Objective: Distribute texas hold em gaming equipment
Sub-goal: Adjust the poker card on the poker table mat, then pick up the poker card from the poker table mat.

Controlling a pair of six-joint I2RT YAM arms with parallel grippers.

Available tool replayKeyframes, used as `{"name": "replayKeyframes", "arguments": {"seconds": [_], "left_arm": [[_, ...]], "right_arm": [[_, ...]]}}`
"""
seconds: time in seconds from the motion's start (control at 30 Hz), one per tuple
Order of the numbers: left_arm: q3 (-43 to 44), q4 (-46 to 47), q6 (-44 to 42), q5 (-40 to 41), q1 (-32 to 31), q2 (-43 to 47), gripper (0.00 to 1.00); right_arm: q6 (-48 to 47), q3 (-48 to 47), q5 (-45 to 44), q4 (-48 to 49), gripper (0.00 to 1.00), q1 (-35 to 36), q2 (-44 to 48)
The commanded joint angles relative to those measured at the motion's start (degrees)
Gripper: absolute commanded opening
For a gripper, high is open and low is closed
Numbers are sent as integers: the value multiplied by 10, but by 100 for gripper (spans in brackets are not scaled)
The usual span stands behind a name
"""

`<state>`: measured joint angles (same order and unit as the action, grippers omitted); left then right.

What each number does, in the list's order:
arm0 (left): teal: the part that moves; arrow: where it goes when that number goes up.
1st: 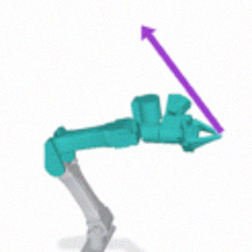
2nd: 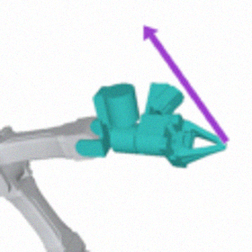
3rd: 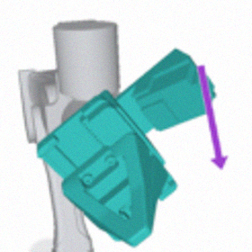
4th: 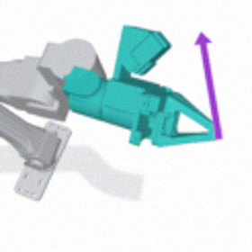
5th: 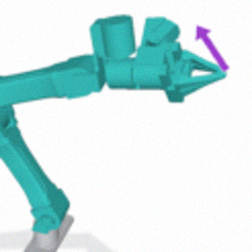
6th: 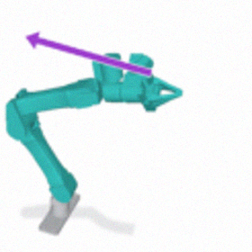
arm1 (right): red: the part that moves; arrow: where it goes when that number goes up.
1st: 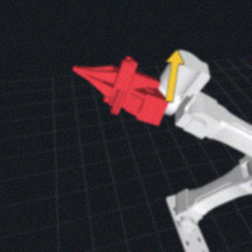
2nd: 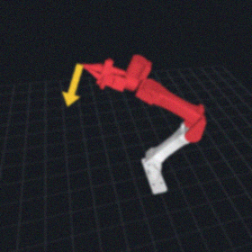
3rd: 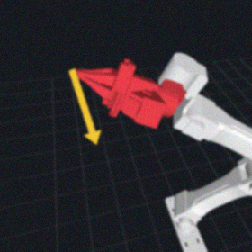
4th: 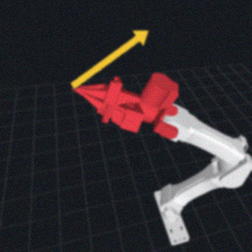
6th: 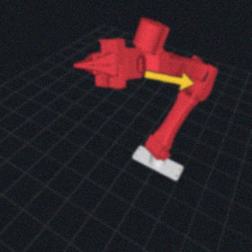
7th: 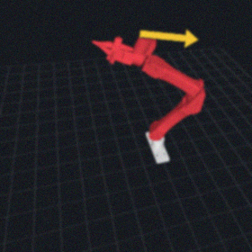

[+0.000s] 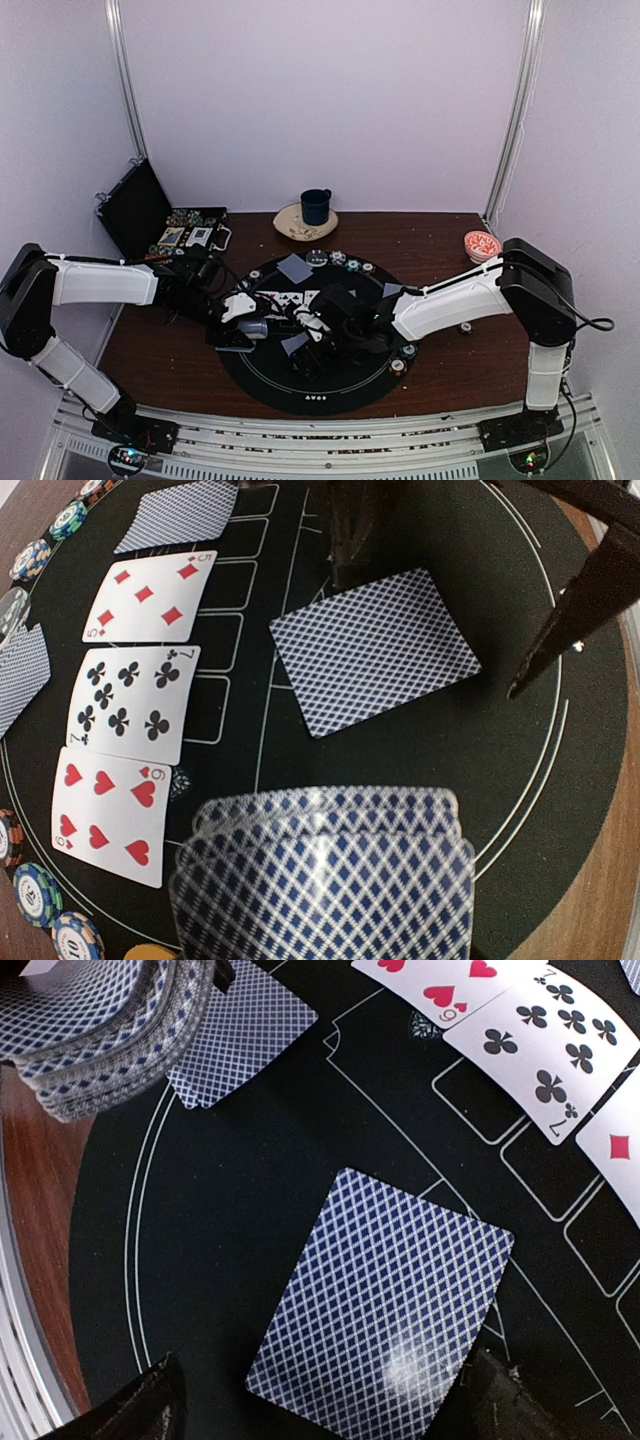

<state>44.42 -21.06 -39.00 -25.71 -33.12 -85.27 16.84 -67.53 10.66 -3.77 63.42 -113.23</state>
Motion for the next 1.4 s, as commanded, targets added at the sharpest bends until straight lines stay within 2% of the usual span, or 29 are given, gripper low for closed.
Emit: {"name": "replayKeyframes", "arguments": {"seconds": [0.0,0.4,0.57,1.13,1.37], "left_arm": [[12,16,7,-4,-2,13,39],[10,18,8,-1,-2,13,39],[11,18,9,-1,-2,13,39],[10,18,10,0,-2,13,39],[11,19,9,0,-2,11,39]], "right_arm": [[48,-32,-55,-69,100,10,-47],[107,-95,-187,-122,98,53,-102],[134,-121,-258,-164,90,69,-120],[155,-93,-292,-151,71,70,-80],[158,-89,-308,-152,67,68,-69]]}}
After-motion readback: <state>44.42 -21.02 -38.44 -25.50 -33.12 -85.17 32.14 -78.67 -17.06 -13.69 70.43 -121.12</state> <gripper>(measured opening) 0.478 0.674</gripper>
